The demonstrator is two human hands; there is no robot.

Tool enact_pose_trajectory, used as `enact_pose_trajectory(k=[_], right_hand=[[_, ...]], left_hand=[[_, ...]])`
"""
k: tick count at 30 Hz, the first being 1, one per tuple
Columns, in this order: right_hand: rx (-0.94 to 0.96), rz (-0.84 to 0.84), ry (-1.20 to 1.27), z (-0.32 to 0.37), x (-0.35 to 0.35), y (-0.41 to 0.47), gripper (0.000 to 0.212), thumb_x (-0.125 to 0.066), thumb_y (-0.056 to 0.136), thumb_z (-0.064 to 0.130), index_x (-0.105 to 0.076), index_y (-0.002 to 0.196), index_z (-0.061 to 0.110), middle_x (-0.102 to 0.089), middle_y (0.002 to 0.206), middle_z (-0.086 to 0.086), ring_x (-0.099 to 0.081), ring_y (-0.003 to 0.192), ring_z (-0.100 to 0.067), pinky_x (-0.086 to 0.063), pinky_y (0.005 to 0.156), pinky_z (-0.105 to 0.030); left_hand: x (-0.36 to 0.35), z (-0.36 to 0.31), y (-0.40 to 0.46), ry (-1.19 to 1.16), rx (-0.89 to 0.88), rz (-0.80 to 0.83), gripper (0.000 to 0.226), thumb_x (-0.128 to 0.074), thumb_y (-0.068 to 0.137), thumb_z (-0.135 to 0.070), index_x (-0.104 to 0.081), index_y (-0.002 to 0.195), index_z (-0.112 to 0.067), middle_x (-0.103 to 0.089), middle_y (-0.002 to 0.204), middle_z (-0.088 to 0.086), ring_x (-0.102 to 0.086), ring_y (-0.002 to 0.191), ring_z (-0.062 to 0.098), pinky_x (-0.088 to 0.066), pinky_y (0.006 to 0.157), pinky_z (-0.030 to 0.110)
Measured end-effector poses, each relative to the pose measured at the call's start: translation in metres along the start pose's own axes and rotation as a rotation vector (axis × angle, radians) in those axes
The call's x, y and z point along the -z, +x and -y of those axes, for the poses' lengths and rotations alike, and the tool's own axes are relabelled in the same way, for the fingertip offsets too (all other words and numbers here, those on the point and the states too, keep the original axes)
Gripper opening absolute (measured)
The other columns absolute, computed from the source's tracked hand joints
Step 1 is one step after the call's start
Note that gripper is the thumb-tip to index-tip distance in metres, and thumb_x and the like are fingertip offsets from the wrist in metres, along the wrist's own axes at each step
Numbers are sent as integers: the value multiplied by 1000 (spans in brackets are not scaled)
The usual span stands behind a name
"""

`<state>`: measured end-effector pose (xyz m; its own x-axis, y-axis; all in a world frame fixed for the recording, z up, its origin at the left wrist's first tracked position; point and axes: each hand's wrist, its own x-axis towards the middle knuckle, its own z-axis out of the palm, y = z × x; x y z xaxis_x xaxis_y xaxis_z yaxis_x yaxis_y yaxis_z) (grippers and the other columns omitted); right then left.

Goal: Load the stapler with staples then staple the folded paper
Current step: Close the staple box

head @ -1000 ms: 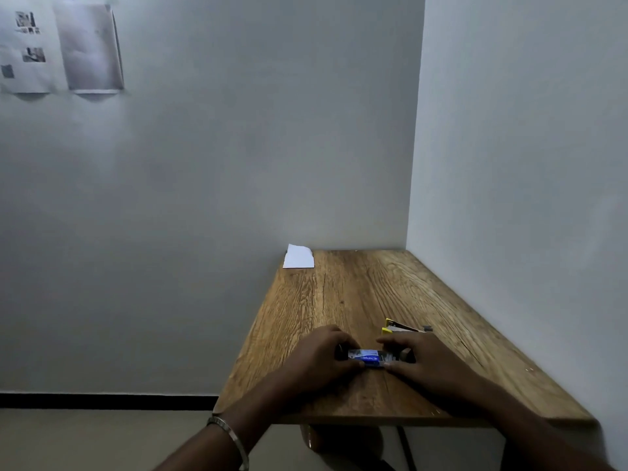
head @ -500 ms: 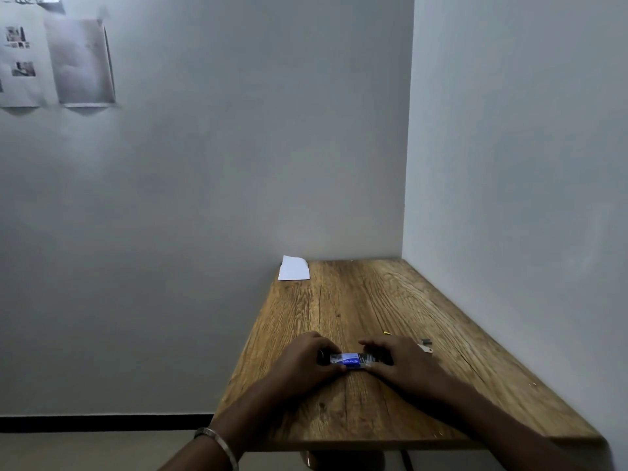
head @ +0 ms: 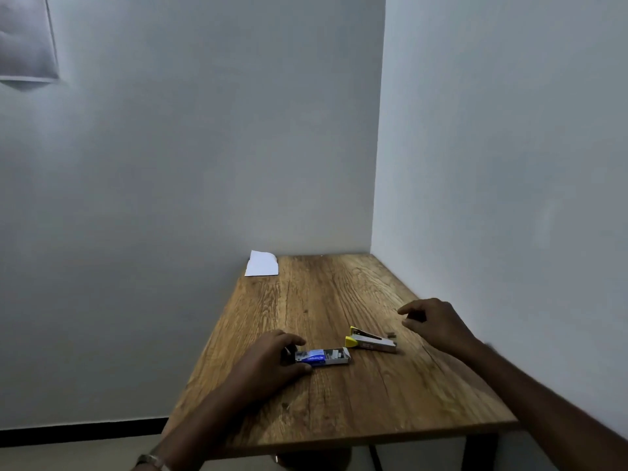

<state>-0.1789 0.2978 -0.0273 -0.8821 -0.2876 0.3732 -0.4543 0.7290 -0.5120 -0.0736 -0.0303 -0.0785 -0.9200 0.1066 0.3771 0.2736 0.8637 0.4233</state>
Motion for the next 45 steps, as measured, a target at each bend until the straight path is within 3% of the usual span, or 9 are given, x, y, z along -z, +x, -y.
enact_pose_trajectory(k=[5, 10, 14, 16, 23, 31, 40, 45], right_hand=[[-51, 96, 18, -24, -11, 3, 24, -76, 84, 20, -75, 108, 21, -73, 108, 4, -63, 90, 3, -47, 76, -10], [-37, 118, 26, -15, -25, 5, 22, -77, 81, 37, -75, 102, 32, -69, 91, 15, -62, 85, 1, -45, 67, -12], [-22, 127, 26, -8, -32, 10, 6, -77, 82, 29, -75, 84, 34, -70, 87, 15, -63, 85, -1, -48, 69, -15], [-27, 126, 45, -7, -34, 10, 10, -77, 83, 24, -74, 80, 33, -71, 87, 14, -64, 86, -2, -50, 71, -17], [51, 33, 144, 24, -21, 14, 14, -73, 87, 14, -77, 100, 13, -75, 96, 0, -67, 90, -9, -53, 80, -23], [293, 202, 136, 83, -46, -5, 17, -71, 88, 21, -75, 105, 20, -68, 93, 17, -63, 82, 10, -48, 68, -6], [332, 240, 54, 89, -68, -16, 10, -75, 83, 28, -73, 91, 24, -61, 87, 17, -61, 81, -2, -48, 65, -15], [308, 145, 62, 88, -67, -13, 33, -76, 83, 29, -71, 114, 18, -65, 98, 8, -57, 82, 1, -45, 68, -13]], left_hand=[[1, -2, 0, 15, -3, 5, 49, -68, 84, -49, -56, 129, -34, -58, 115, -17, -55, 98, 0, -52, 86, 22], [1, -3, -1, 25, -1, 7, 48, -67, 83, -51, -57, 128, -35, -57, 114, -18, -54, 97, -1, -52, 84, 22], [2, -4, -3, 26, -2, 3, 46, -66, 83, -53, -58, 125, -36, -56, 113, -20, -53, 97, -2, -51, 82, 21], [2, -5, -3, 27, -3, 5, 44, -66, 84, -52, -60, 124, -36, -56, 113, -19, -53, 97, -2, -51, 82, 20], [3, -7, -3, 23, -6, 6, 39, -67, 85, -48, -62, 120, -33, -58, 113, -15, -53, 96, 0, -48, 79, 16], [4, -9, -4, 38, 4, 2, 39, -67, 85, -49, -63, 120, -32, -58, 113, -15, -52, 95, 0, -44, 74, 14], [5, -9, -5, 39, -10, -9, 38, -67, 84, -50, -64, 118, -32, -59, 111, -15, -52, 93, -1, -45, 75, 14], [5, -8, -5, 22, -5, -9, 38, -68, 84, -48, -64, 118, -32, -58, 110, -16, -53, 93, 0, -47, 77, 16]])
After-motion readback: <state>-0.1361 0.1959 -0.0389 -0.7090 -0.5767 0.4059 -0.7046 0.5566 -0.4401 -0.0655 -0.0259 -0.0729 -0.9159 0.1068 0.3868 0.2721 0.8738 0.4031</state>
